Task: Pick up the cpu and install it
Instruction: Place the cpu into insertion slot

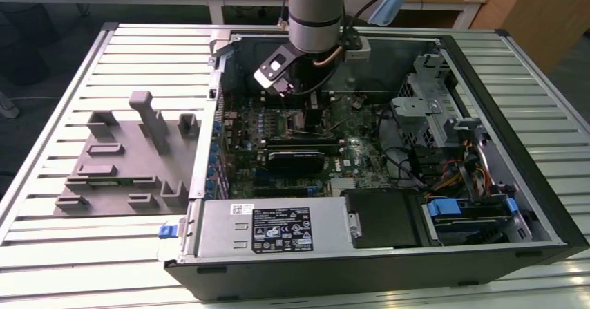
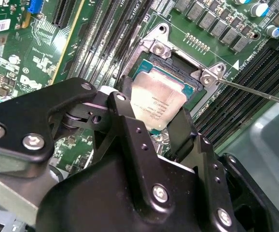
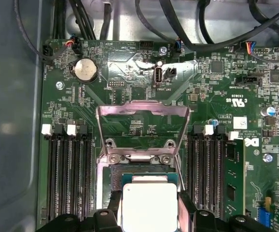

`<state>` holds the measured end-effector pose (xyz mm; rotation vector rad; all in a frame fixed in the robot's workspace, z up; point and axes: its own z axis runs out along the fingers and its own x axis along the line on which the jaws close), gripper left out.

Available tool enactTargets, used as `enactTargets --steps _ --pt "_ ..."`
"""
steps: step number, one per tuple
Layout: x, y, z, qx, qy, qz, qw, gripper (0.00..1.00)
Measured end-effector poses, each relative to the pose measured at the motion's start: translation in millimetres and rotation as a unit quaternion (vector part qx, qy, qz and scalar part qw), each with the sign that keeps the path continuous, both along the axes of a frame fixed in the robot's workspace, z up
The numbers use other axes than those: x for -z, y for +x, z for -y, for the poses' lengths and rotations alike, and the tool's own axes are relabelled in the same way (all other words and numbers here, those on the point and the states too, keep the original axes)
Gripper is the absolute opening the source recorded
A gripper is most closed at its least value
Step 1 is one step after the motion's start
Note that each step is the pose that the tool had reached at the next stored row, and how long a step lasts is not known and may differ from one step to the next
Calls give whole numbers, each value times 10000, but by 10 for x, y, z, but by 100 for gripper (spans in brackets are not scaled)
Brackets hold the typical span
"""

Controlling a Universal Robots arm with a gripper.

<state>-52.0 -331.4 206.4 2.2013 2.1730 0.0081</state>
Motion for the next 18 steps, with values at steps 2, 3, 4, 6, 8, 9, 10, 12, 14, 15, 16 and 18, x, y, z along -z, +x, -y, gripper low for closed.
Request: enactTargets --steps 2,3,4,6,8,9,10,12,14,15,16,18 --pt "8 0 -4 0 23 0 10000 54" --pt "10 1 -6 0 28 0 10000 54" --pt "14 1 -7 -1 31 1 10000 54" --pt "29 0 -7 2 31 0 10000 54" --pt "43 0 -8 5 30 0 10000 54" --pt "48 0 -8 6 30 0 10000 54" --pt "52 0 -8 7 31 0 10000 54" --pt "68 -1 -13 14 32 0 10000 54" --pt "78 -1 -22 18 34 0 10000 54" --pt "82 -2 -26 19 35 0 10000 54" --pt "85 -2 -29 21 36 1 10000 54" --pt "95 -2 -31 24 36 0 10000 54"
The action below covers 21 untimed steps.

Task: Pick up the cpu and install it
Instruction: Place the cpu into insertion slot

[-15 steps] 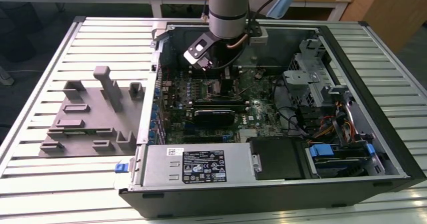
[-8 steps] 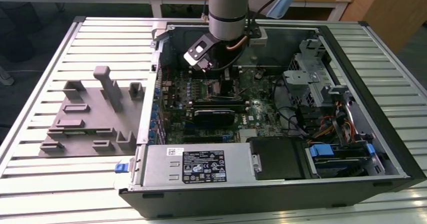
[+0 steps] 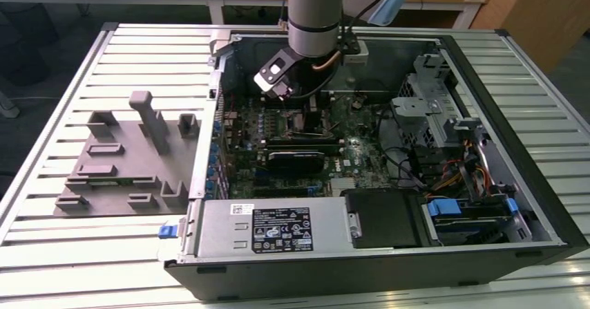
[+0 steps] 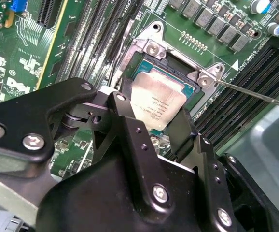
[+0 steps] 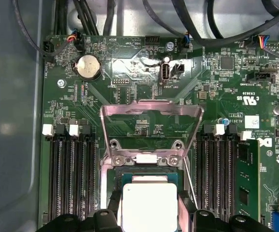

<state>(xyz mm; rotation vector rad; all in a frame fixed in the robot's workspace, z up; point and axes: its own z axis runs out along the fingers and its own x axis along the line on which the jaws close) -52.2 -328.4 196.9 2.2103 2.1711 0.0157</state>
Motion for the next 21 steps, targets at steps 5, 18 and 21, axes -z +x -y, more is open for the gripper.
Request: enactTargets --steps 5,18,21 --pt "19 -1 0 13 -1 -1 10000 54" --pt "44 -1 -2 17 -1 -1 10000 54" --pt "48 -1 -3 17 2 0 10000 54"
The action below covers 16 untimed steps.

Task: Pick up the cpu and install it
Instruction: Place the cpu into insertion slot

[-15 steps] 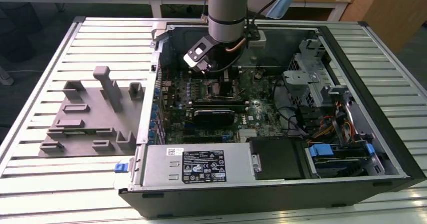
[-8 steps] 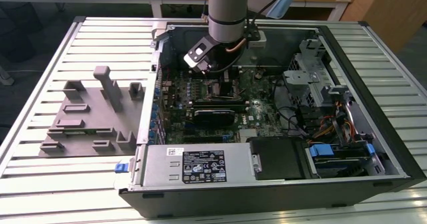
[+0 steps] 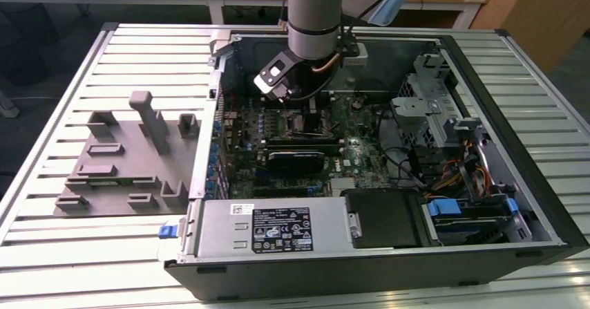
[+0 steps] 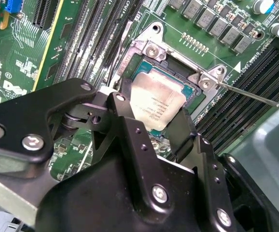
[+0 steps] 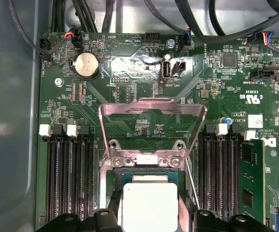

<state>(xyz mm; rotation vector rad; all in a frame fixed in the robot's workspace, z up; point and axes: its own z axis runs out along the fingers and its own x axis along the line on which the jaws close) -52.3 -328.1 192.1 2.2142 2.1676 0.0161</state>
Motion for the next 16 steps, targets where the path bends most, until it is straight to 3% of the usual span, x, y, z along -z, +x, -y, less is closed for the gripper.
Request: enactTargets --steps 16 --pt "2 0 -7 1 5 1 10000 54"
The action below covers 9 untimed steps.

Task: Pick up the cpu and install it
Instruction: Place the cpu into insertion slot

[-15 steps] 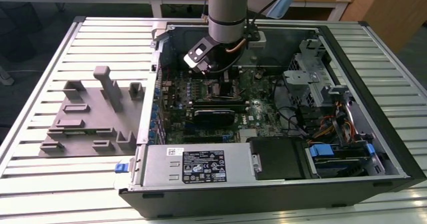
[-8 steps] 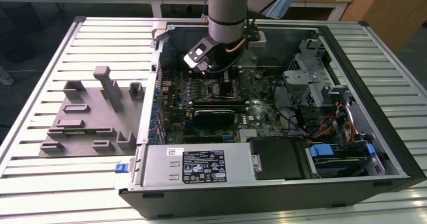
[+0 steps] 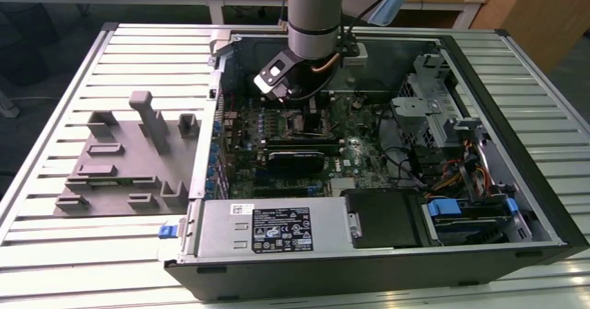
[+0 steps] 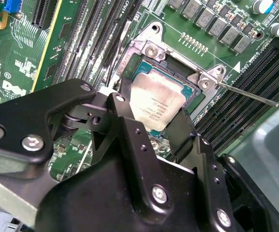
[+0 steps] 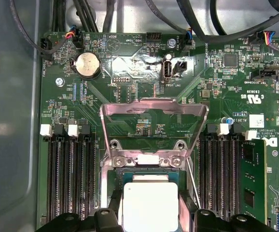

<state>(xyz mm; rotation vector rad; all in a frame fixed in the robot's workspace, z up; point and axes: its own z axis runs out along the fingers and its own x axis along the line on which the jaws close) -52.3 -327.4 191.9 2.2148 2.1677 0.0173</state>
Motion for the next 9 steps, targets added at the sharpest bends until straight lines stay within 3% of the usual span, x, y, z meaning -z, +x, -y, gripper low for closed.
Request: enactTargets --steps 9 --pt "-4 0 0 0 32 0 10000 54"
